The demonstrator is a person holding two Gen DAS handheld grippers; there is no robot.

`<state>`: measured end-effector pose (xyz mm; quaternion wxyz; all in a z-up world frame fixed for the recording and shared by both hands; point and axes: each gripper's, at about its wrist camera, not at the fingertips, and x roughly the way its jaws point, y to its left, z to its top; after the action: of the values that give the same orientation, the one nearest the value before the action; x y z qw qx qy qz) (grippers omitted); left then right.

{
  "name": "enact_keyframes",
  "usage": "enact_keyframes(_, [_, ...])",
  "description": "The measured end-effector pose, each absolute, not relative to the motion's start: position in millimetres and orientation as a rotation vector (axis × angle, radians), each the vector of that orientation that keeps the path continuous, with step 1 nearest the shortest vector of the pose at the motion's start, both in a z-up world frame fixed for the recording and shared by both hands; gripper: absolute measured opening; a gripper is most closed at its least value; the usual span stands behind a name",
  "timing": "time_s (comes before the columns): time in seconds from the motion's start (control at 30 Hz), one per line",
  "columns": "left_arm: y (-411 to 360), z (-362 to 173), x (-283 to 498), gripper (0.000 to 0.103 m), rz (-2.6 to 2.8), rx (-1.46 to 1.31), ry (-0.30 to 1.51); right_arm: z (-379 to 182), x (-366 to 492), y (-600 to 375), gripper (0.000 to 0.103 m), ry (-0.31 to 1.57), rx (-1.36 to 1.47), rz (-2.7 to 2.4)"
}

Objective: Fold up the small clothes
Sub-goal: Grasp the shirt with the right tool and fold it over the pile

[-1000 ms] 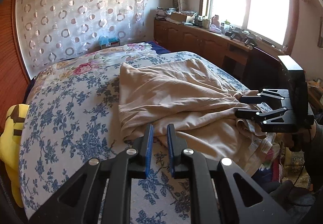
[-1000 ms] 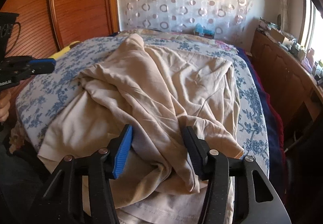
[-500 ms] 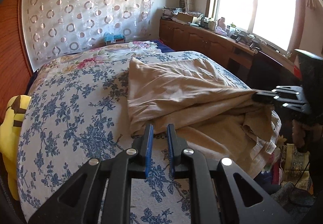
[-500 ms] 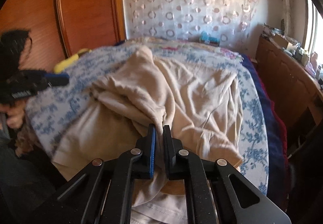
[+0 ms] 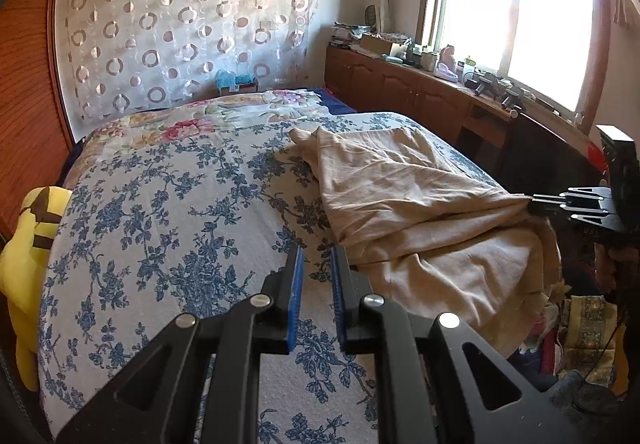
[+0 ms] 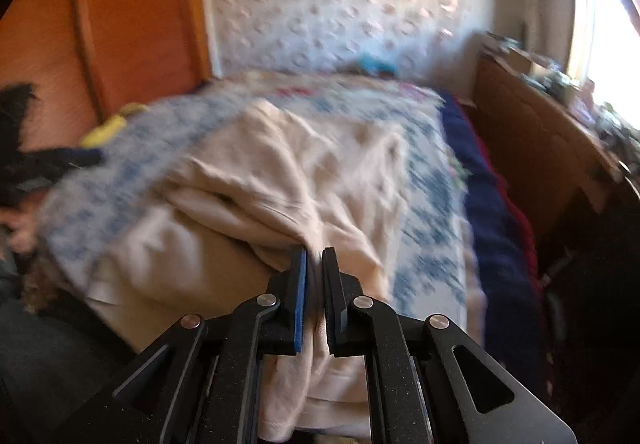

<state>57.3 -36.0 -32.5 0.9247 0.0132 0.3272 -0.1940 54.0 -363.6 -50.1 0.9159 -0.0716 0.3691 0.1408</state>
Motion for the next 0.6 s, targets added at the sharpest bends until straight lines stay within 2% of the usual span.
enact_keyframes(0.03, [-36.0, -32.0, 57.1, 0.012, -0.395, 0.028, 0.669, -55.6, 57.0, -365.2, 0.008, 0.775, -0.152, 0.276])
enact_keyframes(0.1, [-35.3, -30.3, 56.3, 0.012, -0.395, 0.028, 0.663, -54.9, 57.9, -366.7, 0.018, 0.765, -0.138, 0.279])
enact_keyframes(0.17, [-35.6, -28.3, 55.5, 0.012, -0.391, 0.028, 0.657, -48.2, 57.3, -366.1, 0.052, 0.734, -0.135, 0.279])
enact_keyframes(0.37, [-33.0, -23.4, 52.4, 0.012, -0.381, 0.022, 0.638, -22.7, 65.6, -341.7, 0.055, 0.659, -0.138, 0.345])
enact_keyframes(0.6, [-27.0, -21.7, 50.0, 0.012, -0.371, 0.017, 0.630, -27.9, 90.2, -287.7, 0.060, 0.664, -0.190, 0.462])
